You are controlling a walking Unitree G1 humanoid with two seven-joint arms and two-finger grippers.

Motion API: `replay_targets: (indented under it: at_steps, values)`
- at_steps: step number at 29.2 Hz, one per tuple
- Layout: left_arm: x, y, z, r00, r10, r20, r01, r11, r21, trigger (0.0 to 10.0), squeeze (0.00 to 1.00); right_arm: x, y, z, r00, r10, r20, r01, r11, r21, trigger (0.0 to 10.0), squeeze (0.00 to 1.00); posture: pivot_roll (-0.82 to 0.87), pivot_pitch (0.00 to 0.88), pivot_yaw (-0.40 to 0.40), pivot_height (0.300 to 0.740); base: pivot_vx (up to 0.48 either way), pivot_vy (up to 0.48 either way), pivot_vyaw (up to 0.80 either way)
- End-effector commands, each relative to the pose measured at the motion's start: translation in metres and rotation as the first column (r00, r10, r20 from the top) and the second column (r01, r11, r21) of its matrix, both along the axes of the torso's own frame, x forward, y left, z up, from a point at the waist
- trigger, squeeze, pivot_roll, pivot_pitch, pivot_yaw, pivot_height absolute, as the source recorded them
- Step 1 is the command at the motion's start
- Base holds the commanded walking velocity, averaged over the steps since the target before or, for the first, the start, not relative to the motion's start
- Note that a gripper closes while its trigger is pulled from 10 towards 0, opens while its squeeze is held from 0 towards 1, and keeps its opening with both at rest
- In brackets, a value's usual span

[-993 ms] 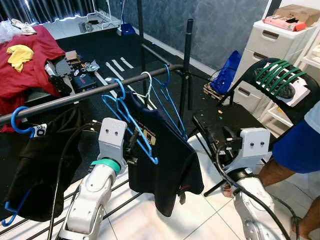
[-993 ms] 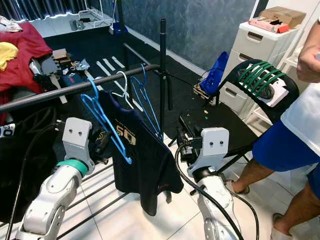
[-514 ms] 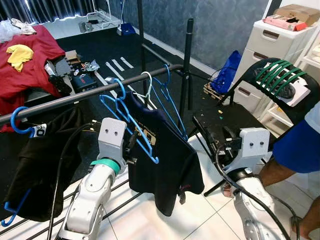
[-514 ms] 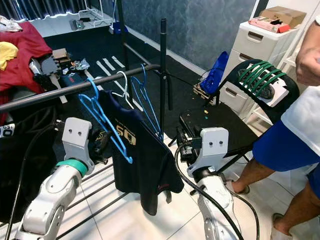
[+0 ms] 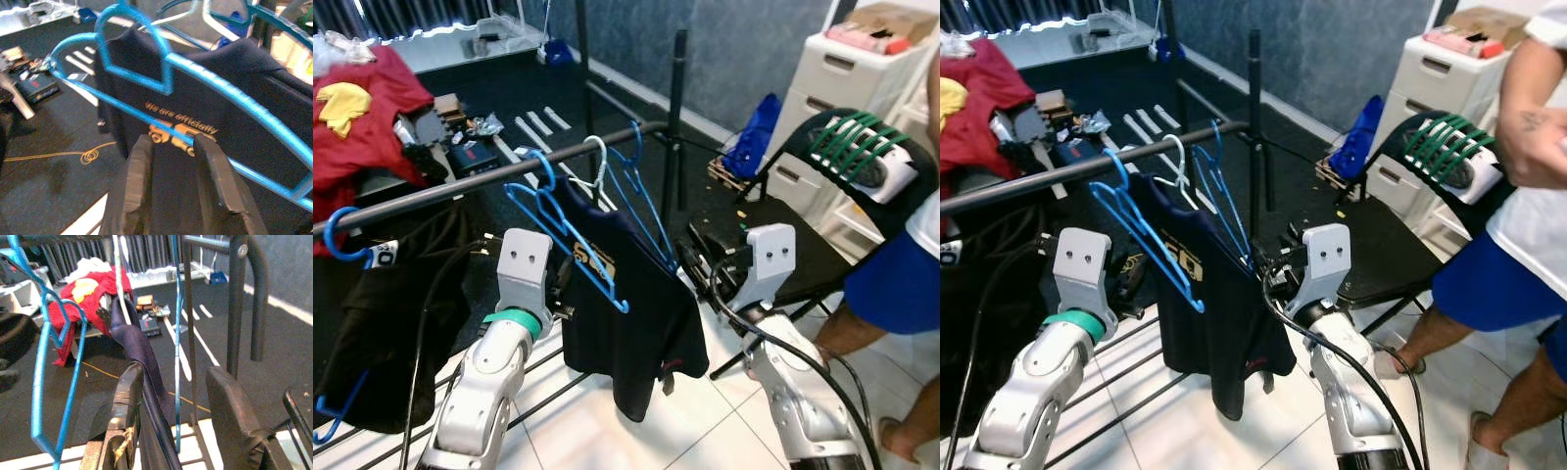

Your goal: Hang hanger

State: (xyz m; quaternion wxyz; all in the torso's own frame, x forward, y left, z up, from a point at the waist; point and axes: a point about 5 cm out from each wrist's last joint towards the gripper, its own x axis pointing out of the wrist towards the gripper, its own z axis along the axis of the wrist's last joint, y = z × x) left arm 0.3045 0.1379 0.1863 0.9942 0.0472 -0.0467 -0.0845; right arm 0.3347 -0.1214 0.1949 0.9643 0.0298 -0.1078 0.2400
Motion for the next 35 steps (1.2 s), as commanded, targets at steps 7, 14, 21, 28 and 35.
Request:
replay_targets:
  at_steps: [7,14,21,28,35]
  values:
    - [-0.005,0.007,-0.002,0.999,0.041,-0.013,-0.040,0.999,0.018,10.0,0.00,0.010,0.030,0.001,0.981,0.192,0.001,-0.187,0.959,-0.214,10.0,0.00,-0.13,0.155,0.051,0.740,0.000,0.000,0.00]
    - [-0.004,0.004,-0.002,0.999,0.031,-0.012,-0.031,0.999,0.016,10.0,0.00,0.017,0.030,0.006,0.987,0.148,0.059,-0.126,0.952,-0.279,10.0,0.00,-0.14,0.154,0.055,0.740,0.000,0.000,0.00]
    - [-0.004,0.003,-0.001,1.000,0.026,-0.015,-0.026,1.000,0.016,10.0,0.00,0.024,0.005,0.019,0.991,-0.027,0.134,0.055,0.976,-0.209,10.0,0.00,-0.15,0.159,0.066,0.740,0.000,0.000,0.00]
    - [-0.001,0.000,0.001,1.000,0.005,-0.015,-0.004,1.000,0.020,10.0,0.00,0.028,-0.006,0.009,0.998,-0.002,0.063,0.011,0.991,-0.132,10.0,0.00,-0.15,0.165,0.083,0.740,0.000,0.000,0.00]
    - [0.000,0.002,0.002,1.000,0.003,-0.015,-0.002,1.000,0.025,10.0,0.00,0.030,0.003,-0.002,0.998,0.060,0.032,-0.052,0.979,-0.195,10.0,0.00,-0.14,0.167,0.087,0.740,0.000,0.000,0.00]
